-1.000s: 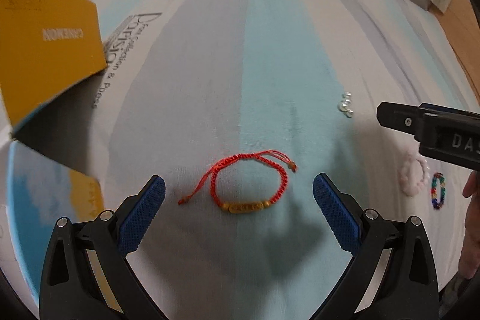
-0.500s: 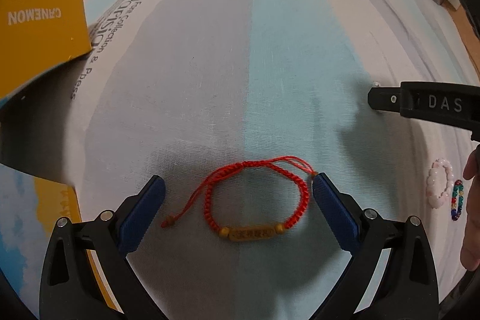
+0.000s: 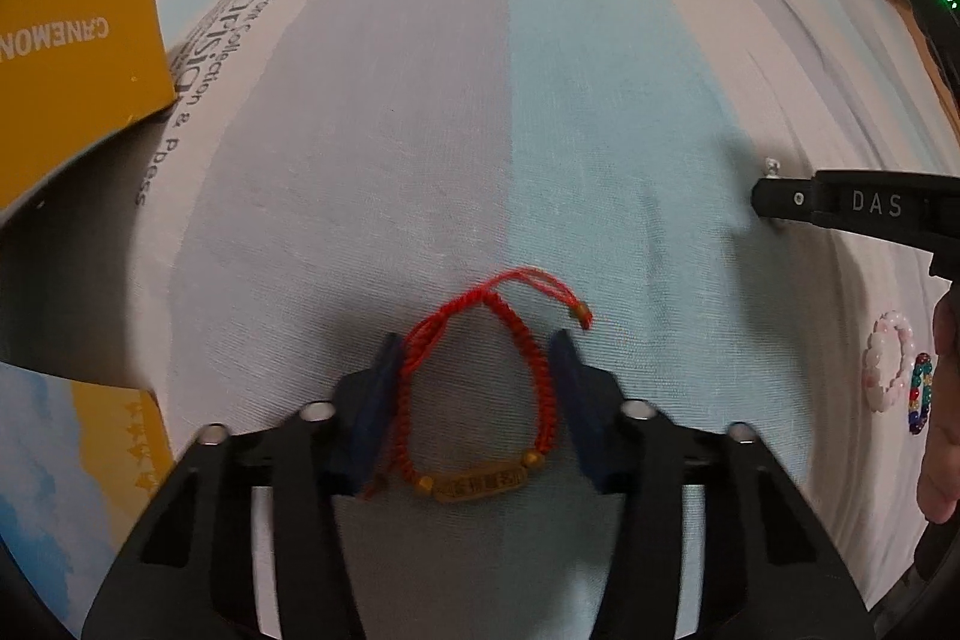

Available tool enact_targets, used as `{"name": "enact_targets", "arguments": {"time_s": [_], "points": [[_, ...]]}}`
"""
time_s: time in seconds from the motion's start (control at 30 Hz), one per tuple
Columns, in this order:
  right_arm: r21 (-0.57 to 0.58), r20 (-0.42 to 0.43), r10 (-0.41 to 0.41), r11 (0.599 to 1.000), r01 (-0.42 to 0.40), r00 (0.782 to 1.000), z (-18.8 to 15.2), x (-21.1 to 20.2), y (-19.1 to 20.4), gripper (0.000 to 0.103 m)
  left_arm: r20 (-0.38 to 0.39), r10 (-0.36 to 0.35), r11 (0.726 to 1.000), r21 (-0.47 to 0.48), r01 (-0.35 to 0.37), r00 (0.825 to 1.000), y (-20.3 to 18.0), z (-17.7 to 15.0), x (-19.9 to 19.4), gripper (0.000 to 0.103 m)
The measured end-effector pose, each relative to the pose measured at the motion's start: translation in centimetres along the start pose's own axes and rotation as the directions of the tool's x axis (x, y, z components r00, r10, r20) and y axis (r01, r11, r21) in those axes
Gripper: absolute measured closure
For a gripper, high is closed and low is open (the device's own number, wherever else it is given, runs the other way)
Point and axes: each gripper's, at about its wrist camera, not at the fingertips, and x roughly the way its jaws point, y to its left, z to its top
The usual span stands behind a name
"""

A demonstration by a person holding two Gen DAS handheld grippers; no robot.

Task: Organize jewelry
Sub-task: 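Grasp the second red string bracelet with the left tool while the right tool grasps the pearl earrings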

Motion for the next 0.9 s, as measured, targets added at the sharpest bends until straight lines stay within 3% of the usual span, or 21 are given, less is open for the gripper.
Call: {"name": "enact_targets", "arguments": {"time_s": [0.1, 0.2, 0.5, 0.9], "points": [[-0.007, 0.005, -0.005, 1.0, 0.006, 1.0, -0.1, 0.0, 0.1, 0.092, 0.002, -0.004, 1.0, 0.005, 0.004, 1.0, 0.1, 0.1, -0.3, 0.085], [-0.004, 0.014, -0.006, 1.0, 0.006, 1.0, -0.1, 0.0, 0.2, 0.092, 0.008, -0.011, 1.0, 0.013, 0.011, 1.0, -0.1, 0.2, -0.6, 0.093], [0.002, 0.053, 0.024, 1.0, -0.024, 0.998, -0.7, -1.9, 0.0, 0.092, 0.049, -0.067, 0.998, 0.02, 0.066, 0.997, -0.9, 0.8, -2.2, 0.097], [0.003, 0.084, 0.034, 0.999, -0.034, 0.996, -1.5, -4.1, 0.3, 0.092, 0.084, -0.082, 0.996, 0.038, 0.079, 0.993, -1.8, 1.3, -4.0, 0.097]]}}
